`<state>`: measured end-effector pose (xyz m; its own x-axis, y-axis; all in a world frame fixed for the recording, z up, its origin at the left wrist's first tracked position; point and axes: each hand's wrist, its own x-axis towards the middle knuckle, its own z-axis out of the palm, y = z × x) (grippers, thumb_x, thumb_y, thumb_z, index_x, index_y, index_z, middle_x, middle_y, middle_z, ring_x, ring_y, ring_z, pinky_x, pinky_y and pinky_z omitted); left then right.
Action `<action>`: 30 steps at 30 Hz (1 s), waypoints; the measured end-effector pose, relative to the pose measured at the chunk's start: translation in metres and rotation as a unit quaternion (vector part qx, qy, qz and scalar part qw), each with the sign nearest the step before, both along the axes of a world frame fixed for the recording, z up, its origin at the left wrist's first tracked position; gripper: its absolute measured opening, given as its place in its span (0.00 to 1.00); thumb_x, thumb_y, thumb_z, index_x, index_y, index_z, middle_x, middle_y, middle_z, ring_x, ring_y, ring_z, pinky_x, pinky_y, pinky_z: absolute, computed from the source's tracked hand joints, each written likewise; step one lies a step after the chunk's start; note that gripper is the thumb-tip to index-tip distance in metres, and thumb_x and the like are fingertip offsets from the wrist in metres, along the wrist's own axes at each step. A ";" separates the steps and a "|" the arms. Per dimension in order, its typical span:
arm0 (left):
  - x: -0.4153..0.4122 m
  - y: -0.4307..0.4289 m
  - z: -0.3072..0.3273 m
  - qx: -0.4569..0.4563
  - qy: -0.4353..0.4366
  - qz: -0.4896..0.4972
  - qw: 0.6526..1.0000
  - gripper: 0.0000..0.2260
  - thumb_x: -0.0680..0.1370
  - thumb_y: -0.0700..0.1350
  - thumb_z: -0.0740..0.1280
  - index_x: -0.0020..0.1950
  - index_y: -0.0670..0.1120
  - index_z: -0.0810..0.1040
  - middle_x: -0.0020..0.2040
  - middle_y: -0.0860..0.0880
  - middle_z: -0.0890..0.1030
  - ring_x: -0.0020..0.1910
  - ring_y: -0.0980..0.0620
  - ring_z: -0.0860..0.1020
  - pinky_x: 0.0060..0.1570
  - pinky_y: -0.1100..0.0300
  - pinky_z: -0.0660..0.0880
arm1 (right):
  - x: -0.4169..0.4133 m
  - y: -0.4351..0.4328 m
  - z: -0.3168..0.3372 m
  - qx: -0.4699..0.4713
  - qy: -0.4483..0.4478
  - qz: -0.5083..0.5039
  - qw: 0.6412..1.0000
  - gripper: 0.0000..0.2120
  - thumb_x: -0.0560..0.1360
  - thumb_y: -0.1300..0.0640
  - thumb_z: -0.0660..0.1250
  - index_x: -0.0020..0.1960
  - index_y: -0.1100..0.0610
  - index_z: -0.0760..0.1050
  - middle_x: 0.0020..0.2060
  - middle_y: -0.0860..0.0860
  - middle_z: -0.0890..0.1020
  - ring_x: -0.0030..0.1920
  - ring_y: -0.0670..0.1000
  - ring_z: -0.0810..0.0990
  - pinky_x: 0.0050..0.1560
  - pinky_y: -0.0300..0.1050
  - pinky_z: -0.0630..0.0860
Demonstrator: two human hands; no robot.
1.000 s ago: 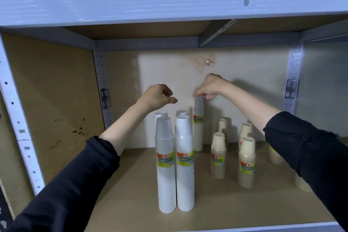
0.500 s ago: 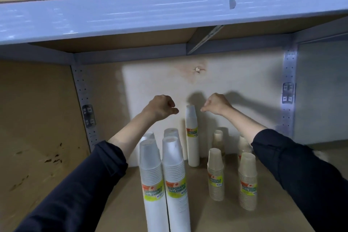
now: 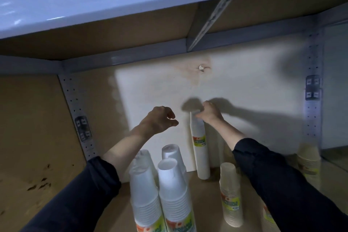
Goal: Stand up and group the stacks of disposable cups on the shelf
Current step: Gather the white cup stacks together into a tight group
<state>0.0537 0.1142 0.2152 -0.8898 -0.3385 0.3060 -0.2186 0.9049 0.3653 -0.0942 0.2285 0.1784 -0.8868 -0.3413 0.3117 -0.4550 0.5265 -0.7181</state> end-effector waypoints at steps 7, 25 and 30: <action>-0.009 -0.012 -0.001 -0.012 -0.013 0.012 1.000 0.14 0.75 0.46 0.69 0.59 0.43 0.77 0.60 0.46 0.78 0.58 0.48 0.77 0.53 0.61 0.70 | -0.018 -0.016 -0.008 0.002 -0.005 0.004 1.000 0.29 0.70 0.56 0.71 0.65 0.68 0.67 0.63 0.62 0.74 0.63 0.60 0.73 0.57 0.47 0.73; 0.017 0.000 0.009 -0.012 -0.001 0.008 1.000 0.14 0.75 0.47 0.68 0.58 0.43 0.77 0.61 0.46 0.77 0.59 0.46 0.76 0.56 0.57 0.72 | 0.001 -0.003 -0.012 -0.042 -0.001 0.046 0.998 0.17 0.64 0.63 0.73 0.30 0.58 0.63 0.32 0.54 0.64 0.34 0.50 0.64 0.29 0.42 0.52; 0.041 0.011 0.017 -0.021 0.016 0.004 1.000 0.14 0.75 0.46 0.67 0.59 0.43 0.77 0.61 0.46 0.77 0.58 0.46 0.77 0.55 0.58 0.72 | 0.022 0.017 -0.007 -0.070 0.012 0.051 0.996 0.15 0.64 0.62 0.75 0.38 0.72 0.73 0.36 0.54 0.66 0.38 0.50 0.64 0.31 0.41 0.53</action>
